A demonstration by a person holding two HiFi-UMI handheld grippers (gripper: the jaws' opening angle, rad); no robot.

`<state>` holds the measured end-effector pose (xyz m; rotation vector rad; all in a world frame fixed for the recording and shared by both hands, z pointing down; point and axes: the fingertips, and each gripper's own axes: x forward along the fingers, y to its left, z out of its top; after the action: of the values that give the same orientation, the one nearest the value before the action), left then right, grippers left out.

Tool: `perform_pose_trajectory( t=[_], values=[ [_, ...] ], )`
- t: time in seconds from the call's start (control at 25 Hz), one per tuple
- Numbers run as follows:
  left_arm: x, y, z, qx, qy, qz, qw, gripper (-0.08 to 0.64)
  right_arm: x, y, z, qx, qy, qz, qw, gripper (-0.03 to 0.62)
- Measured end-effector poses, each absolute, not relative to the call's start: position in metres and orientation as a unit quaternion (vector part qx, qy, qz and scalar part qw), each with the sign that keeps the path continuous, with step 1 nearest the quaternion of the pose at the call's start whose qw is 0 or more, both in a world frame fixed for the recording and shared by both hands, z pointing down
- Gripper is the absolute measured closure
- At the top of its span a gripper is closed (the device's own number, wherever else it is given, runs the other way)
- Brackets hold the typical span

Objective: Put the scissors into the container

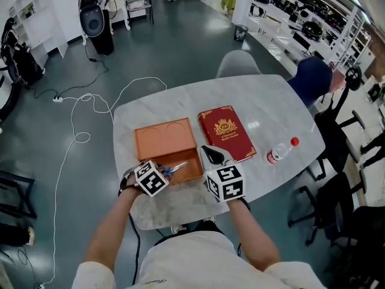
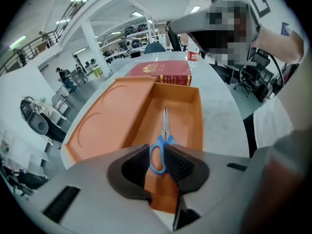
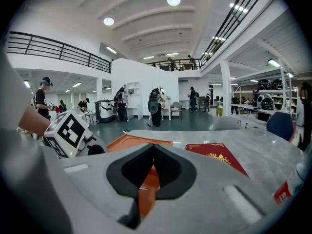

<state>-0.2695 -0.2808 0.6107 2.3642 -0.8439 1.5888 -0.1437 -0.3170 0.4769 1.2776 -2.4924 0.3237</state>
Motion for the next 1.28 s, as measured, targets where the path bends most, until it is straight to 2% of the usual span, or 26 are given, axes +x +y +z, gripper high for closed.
perform_pose_trajectory(
  t=[0.8, 1.28],
  values=[
    [-0.331, -0.285, 0.490, 0.801, -0.507, 0.289, 0.130, 0.479, -0.177, -0.313, 0.446, 0.412, -0.895, 0.090, 0.142, 0.588],
    [-0.377, -0.270, 0.445, 0.752, -0.629, 0.128, 0.152, 0.528, -0.183, -0.314, 0.412, 0.410, -0.903, 0.069, 0.107, 0.588]
  ],
)
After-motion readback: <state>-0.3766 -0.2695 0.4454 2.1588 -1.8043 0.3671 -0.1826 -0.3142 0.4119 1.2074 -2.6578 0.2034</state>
